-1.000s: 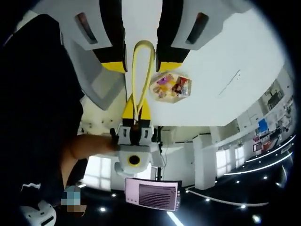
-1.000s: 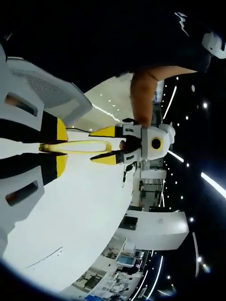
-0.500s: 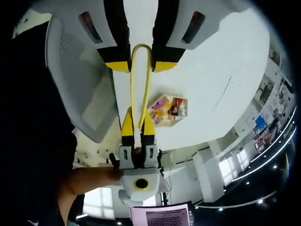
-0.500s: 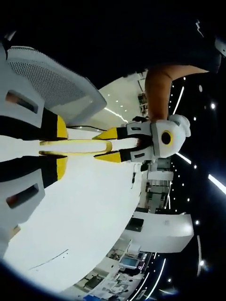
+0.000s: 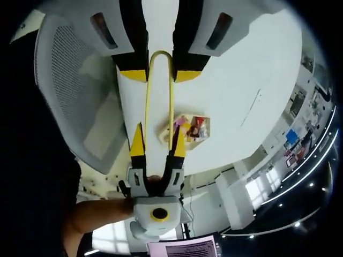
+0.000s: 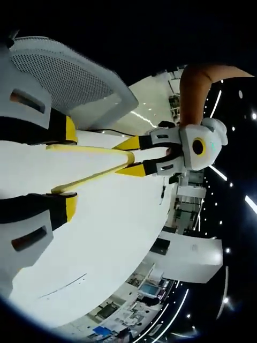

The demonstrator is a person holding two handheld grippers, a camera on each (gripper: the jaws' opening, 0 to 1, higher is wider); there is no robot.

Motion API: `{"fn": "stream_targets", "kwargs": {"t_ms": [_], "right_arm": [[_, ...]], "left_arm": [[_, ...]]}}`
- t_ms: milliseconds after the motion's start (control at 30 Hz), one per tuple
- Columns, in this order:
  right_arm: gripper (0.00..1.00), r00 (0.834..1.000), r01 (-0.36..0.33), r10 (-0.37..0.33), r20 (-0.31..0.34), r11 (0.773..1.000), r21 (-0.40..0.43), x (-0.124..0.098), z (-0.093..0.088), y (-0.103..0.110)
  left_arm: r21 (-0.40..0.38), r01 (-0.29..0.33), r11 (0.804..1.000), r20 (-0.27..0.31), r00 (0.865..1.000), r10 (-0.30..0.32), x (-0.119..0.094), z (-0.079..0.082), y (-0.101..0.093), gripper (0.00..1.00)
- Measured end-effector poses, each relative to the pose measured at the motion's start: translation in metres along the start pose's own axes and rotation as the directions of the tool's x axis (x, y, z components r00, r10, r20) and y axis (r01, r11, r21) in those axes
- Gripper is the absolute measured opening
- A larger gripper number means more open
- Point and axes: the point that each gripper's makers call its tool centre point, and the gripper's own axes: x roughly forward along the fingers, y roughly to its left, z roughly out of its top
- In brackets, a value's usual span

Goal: Place the target food into the container with the food tongs after gripping and lifting it, then release it inside without dropping or visibly crushing the food.

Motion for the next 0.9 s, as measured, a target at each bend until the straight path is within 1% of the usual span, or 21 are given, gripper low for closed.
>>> {"fn": "stream_targets", "kwargs": {"t_ms": [67,133,167,200,267,400,600,700,900], "right_arm": [[0.34,0.999,0.014,-0.014,-0.039,1.0,-0.001,0.0,-0.009,-0.003],[0.33,0.998,0.04,-0.042,-0.041,0.998,-0.041,-0.001,-0.013,-0.008],[0.3,0.999,0.033,-0.034,-0.042,0.999,-0.031,-0.001,-0.016,-0.007],[0.3,0.998,0.04,-0.04,-0.04,0.999,-0.013,-0.001,-0.017,-0.009],[0.3,0.998,0.051,-0.051,-0.043,0.999,-0.014,0.001,-0.021,-0.01],[0.3,0.996,0.051,-0.051,-0.073,0.999,-0.012,0.006,-0.033,-0.009],[0.31,0.993,0.052,-0.049,-0.11,0.998,0.02,0.02,-0.061,-0.008],[0.31,0.989,0.049,-0.043,-0.143,0.998,0.036,0.029,-0.08,-0.005],[0.31,0.981,0.042,-0.028,-0.192,0.997,0.066,0.044,-0.108,0.002]], "left_arm": [[0.017,-0.001,1.0,-0.011,1.0,0.002,0.007,-0.003,0.0,0.11],[0.021,-0.009,1.0,-0.021,1.0,0.009,0.012,-0.009,0.004,0.11],[0.018,-0.007,1.0,-0.02,1.0,0.007,0.013,-0.01,0.005,0.11],[0.016,-0.001,1.0,-0.016,1.0,0.001,0.015,-0.011,0.005,0.11],[0.015,-0.005,1.0,-0.014,1.0,0.005,0.019,-0.012,0.007,0.11],[0.012,0.015,1.0,-0.025,1.0,-0.014,0.03,-0.019,0.004,0.11],[-0.003,0.036,0.999,-0.047,0.998,-0.036,0.048,-0.034,0.0,0.11],[-0.001,0.052,0.999,-0.066,0.996,-0.052,0.061,-0.044,-0.004,0.11],[-0.016,0.074,0.997,-0.097,0.992,-0.075,0.08,-0.063,-0.012,0.12]]}}
